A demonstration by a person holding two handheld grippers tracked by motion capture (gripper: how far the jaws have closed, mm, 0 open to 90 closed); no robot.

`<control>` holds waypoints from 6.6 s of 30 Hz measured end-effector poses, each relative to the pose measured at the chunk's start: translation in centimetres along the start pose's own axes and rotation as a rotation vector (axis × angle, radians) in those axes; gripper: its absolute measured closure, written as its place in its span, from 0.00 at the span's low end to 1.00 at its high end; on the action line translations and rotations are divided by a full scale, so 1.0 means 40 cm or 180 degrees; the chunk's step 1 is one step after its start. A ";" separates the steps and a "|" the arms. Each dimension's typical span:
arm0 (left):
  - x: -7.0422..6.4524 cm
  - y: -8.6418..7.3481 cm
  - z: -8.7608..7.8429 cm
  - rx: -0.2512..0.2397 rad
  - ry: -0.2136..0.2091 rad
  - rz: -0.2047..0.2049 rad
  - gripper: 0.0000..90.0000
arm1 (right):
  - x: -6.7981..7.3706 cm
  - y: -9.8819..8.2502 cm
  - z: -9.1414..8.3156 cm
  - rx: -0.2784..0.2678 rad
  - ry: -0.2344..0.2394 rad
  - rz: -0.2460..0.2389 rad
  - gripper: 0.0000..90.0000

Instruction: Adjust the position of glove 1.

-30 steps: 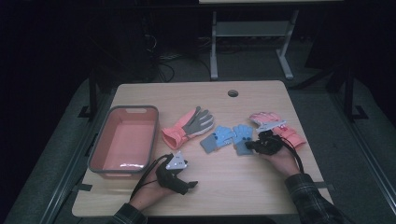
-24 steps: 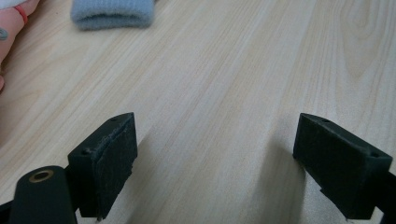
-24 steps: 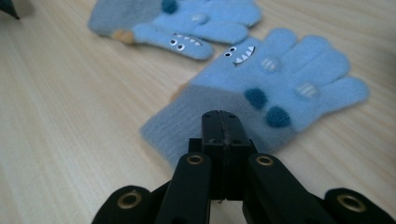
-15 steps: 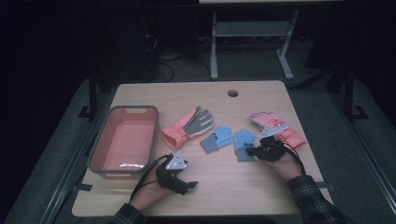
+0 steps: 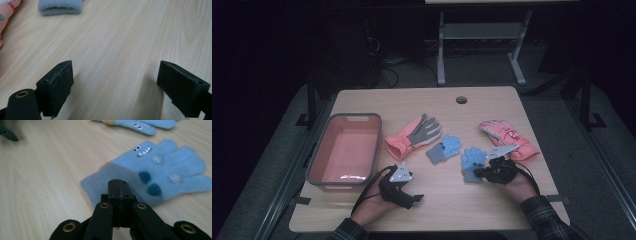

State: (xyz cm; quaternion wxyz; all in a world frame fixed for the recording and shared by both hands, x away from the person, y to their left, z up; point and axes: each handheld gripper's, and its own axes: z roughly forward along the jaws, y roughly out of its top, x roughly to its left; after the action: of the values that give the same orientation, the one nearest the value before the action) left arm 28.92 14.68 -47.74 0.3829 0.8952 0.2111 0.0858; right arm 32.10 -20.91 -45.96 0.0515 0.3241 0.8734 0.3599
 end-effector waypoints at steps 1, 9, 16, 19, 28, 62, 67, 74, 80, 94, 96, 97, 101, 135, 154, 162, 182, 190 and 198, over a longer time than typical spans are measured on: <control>0.000 0.000 0.000 0.0000 0.0000 0.0001 0.14 | 0.009 -0.002 -0.001 0.0009 0.0022 0.0014 1.00; 0.000 0.000 0.000 0.0000 0.0004 0.0000 0.14 | 0.075 -0.016 -0.004 0.0044 0.0180 -0.0126 1.00; 0.000 0.000 0.000 0.0000 0.0004 0.0000 0.14 | 0.119 -0.014 0.005 0.0065 0.0314 -0.0216 1.00; 0.000 0.000 0.000 0.0000 0.0004 -0.0002 0.14 | 0.132 -0.010 0.012 0.0070 0.0369 -0.0268 1.00; -0.002 0.000 -0.001 0.0006 0.0017 -0.0013 0.14 | 0.177 0.010 0.041 0.0073 0.0521 -0.0395 1.00; 0.024 0.085 0.006 0.0133 -0.0111 -0.0387 0.51 | 0.055 -0.115 -0.056 -0.0292 -0.0322 -0.0057 0.18; 0.035 0.109 0.020 0.0204 -0.0080 -0.0408 0.81 | 0.036 -0.130 -0.055 -0.0321 -0.0396 -0.0019 0.15; 0.055 0.151 0.035 0.0196 -0.0006 -0.0355 0.99 | 0.027 -0.137 -0.047 -0.0276 -0.0400 0.0023 0.15; 0.085 0.186 0.059 0.0182 0.0084 -0.0310 0.99 | 0.027 -0.138 -0.045 -0.0290 -0.0428 0.0003 0.15; 0.151 0.259 0.166 0.0199 0.0292 -0.0243 0.99 | 0.028 -0.138 -0.044 -0.0276 -0.0442 -0.0024 0.14; 0.156 0.259 0.176 0.0198 0.0275 -0.0297 0.99 | 0.028 -0.138 -0.044 -0.0277 -0.0442 -0.0024 0.14; 0.158 0.257 0.184 0.0217 0.0296 -0.0302 0.99 | 0.028 -0.138 -0.044 -0.0277 -0.0442 -0.0023 0.14; 0.155 0.249 0.192 0.0244 0.0239 -0.0365 1.00 | 0.028 -0.138 -0.044 -0.0283 -0.0445 -0.0005 0.15; 0.065 0.154 0.034 0.0074 0.0148 -0.0497 0.86 | 0.027 -0.137 -0.044 -0.0272 -0.0445 -0.0032 0.15; 0.088 0.135 0.084 0.0278 0.0165 -0.0707 0.78 | 0.028 -0.129 -0.052 -0.0196 -0.0417 0.0034 0.24; 0.084 0.141 0.082 0.0244 0.0115 -0.0671 0.97 | 0.071 -0.107 -0.065 -0.0230 -0.0076 -0.0050 0.76; 0.074 0.178 0.040 -0.0275 -0.0008 -0.0758 0.98 | 0.110 -0.065 0.000 -0.0026 0.0366 -0.0123 1.00; 0.068 0.188 0.043 -0.0309 -0.0024 -0.0716 0.98 | 0.121 -0.030 0.028 -0.0055 0.0393 -0.0177 1.00; 0.046 0.209 0.043 -0.0338 -0.0071 -0.0629 0.98 | 0.129 -0.012 0.048 -0.0039 0.0407 -0.0177 1.00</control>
State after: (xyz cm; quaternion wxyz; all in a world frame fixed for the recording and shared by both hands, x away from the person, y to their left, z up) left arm 33.74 9.22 -42.90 0.4388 0.8494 0.2893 0.0487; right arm 28.43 -16.90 -46.97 0.0075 0.2758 0.8813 0.3836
